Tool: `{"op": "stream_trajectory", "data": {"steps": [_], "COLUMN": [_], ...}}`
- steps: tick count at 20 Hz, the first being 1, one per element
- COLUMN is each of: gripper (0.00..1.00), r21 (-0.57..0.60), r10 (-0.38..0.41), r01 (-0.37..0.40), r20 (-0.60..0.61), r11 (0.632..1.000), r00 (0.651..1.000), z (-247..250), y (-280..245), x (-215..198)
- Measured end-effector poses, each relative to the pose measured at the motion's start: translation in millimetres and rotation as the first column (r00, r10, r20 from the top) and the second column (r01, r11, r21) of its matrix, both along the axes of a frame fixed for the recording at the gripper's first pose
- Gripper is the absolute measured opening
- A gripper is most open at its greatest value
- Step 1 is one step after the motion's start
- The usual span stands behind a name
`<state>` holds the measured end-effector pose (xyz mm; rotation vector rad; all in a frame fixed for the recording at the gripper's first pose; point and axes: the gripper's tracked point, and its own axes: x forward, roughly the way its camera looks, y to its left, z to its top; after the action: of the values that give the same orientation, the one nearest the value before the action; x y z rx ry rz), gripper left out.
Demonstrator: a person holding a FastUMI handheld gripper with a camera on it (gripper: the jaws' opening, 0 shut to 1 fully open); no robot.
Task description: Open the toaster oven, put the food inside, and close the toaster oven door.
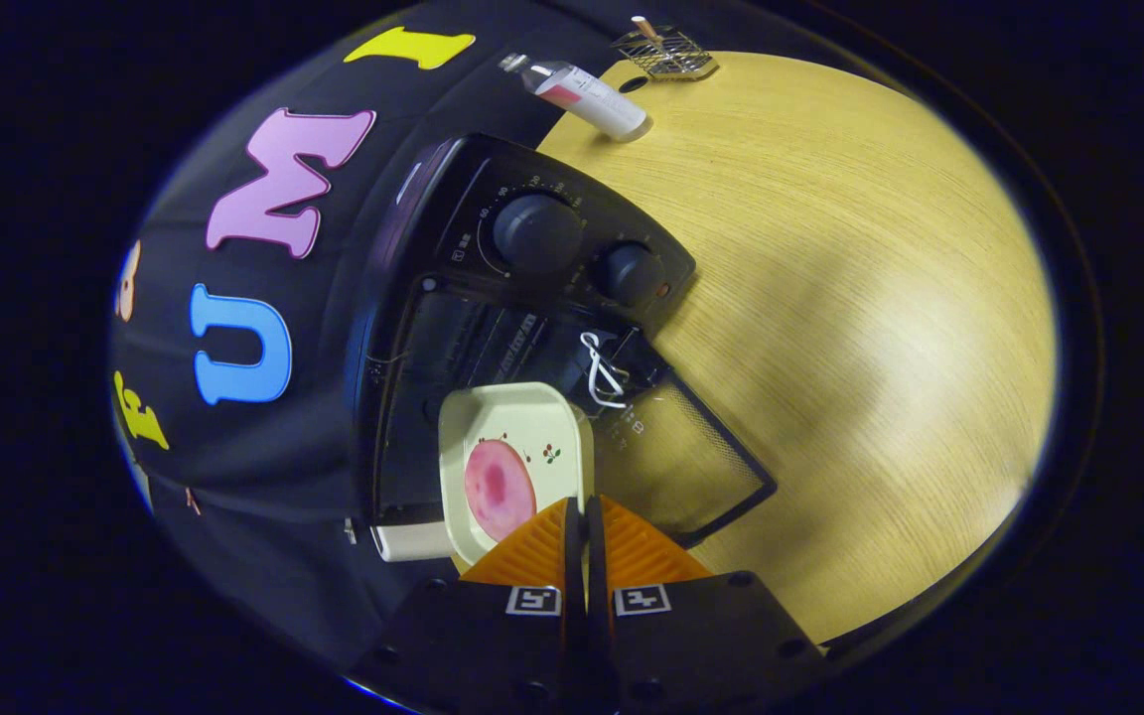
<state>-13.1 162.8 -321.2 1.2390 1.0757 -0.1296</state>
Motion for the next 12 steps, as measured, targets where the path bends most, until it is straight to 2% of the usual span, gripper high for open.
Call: {"op": "stream_trajectory", "data": {"steps": [6, 9, 12], "gripper": [0.05, 0.05, 0.05], "r21": [-0.003, -0.002, 0.001], "r10": [-0.165, -0.284, -0.359], "r01": [0.165, 0.286, 0.362], "r20": [-0.066, -0.109, -0.129], "r11": [0.986, 0.958, 0.932], "r00": [0.984, 0.952, 0.924], "z": [-7, -12, -16], "y": [16, 21, 29], "x": [30, 40, 51]}}
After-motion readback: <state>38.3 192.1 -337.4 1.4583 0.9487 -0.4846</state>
